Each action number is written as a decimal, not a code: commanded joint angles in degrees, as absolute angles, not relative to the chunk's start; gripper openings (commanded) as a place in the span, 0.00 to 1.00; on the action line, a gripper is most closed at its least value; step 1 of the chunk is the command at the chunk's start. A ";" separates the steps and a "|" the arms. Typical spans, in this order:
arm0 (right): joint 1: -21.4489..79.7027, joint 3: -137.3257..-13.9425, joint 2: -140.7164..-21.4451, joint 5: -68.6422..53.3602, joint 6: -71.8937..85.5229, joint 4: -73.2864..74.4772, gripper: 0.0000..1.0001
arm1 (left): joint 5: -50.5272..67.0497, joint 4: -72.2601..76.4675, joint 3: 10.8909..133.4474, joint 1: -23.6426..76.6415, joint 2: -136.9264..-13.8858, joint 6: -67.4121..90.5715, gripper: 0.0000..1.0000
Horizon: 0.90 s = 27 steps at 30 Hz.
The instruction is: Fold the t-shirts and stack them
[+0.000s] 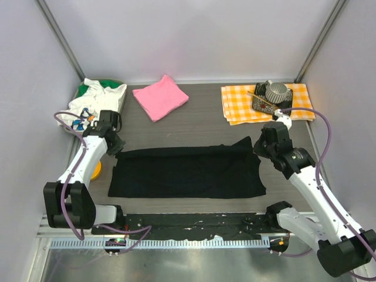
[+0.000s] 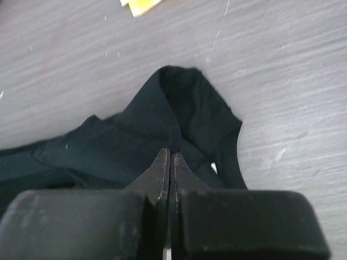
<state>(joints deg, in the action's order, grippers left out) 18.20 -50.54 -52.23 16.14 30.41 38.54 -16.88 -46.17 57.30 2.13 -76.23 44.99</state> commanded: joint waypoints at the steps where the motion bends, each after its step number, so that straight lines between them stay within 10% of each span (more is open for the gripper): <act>1: 21.44 -49.31 -49.48 14.15 34.18 44.11 0.01 | -18.81 -48.43 56.95 1.85 -74.01 44.30 0.00; 13: 31.64 -48.08 -46.67 20.47 43.77 54.13 0.01 | -15.91 -50.01 51.07 2.99 -65.92 47.63 0.04; 18: 32.52 -47.11 -44.13 21.01 46.23 58.61 0.01 | -13.54 -51.33 48.43 3.52 -64.26 48.78 0.36; 21: 33.48 -46.94 -41.85 19.95 49.12 60.63 0.01 | -12.31 -52.47 46.32 3.69 -62.41 50.97 0.99; 27: 33.49 -47.37 -40.34 19.35 47.11 61.36 0.84 | -12.22 -53.27 47.36 5.19 -56.69 52.30 1.00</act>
